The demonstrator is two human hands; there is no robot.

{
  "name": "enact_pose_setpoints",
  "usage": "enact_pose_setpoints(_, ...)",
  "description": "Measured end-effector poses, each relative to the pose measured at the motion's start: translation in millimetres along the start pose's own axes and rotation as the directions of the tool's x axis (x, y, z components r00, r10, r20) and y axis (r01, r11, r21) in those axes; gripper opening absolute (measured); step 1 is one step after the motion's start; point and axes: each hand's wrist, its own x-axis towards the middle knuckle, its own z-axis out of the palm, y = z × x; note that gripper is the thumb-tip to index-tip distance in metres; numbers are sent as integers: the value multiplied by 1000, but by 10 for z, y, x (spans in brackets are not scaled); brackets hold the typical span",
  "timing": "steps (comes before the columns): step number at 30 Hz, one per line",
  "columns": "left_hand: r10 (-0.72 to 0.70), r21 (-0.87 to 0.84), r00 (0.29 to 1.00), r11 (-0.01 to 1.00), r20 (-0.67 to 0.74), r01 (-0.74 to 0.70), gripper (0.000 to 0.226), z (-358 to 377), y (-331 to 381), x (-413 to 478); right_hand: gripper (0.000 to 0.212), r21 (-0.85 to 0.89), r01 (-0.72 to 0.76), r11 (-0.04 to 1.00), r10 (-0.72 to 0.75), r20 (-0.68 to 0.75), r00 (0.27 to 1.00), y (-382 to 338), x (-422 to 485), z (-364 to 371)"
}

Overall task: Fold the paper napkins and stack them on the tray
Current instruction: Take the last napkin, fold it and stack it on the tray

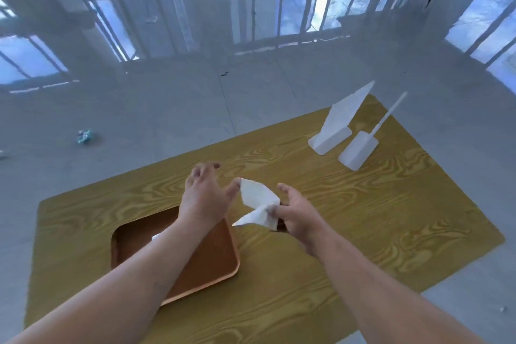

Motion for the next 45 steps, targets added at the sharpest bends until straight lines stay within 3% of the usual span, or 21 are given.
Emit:
enact_pose_setpoints(3,-295,25,937,955,189,296,98,-203,-406,-95,81,142,-39,989,29,74,997,-85,40,367)
enact_pose_setpoints(5,-441,-61,810,864,386,500,103,-308,-564,-195,80,206,-71,976,46,124,991,-145,36,590)
enact_pose_setpoints(7,-432,-269,674,684,599,678,99,-380,-761,-291,81,229,-98,969,57,178,982,-179,40,801)
enact_pose_setpoints(8,-373,-374,640,575,671,728,95,-405,-851,-339,81,220,-105,970,59,206,977,-182,47,892)
enact_pose_setpoints(10,-257,-533,665,430,701,728,85,-443,-994,-413,81,164,-106,981,61,255,965,-183,53,1043)
enact_pose_setpoints(13,-197,-704,803,396,562,590,63,-489,-1156,-447,78,31,-74,997,62,294,954,-166,82,1216)
enact_pose_setpoints(18,-194,-700,903,578,382,420,52,-620,-1281,-470,59,-238,61,969,-4,232,973,-171,124,1359)
enact_pose_setpoints(23,-195,-571,949,762,247,305,28,-663,-1388,-486,27,-355,171,919,-114,176,978,-226,169,1435)
enact_pose_setpoints(27,-177,-524,972,820,152,231,13,-656,-1429,-464,10,-423,248,872,-204,147,968,-275,195,1484)
enact_pose_setpoints(32,-115,-456,992,882,44,122,14,-669,-1424,-451,14,-378,251,891,-199,172,965,-347,216,1514)
enact_pose_setpoints(34,-132,-521,987,839,89,159,22,-694,-1409,-430,12,-237,182,954,-133,207,969,-383,224,1497)
enact_pose_setpoints(37,-143,-713,953,637,266,294,26,-729,-1380,-411,11,-47,65,997,-51,251,967,-422,237,1484)
enact_pose_setpoints(39,-140,-758,944,565,300,325,22,-752,-1375,-392,7,59,8,998,-22,245,969,-436,242,1506)
enact_pose_setpoints(41,-130,-807,937,479,324,346,21,-768,-1361,-386,5,108,-34,994,6,245,969,-438,247,1532)
enact_pose_setpoints(45,-132,-854,929,367,345,369,19,-767,-1336,-374,24,68,-109,992,87,271,959,-394,242,1615)
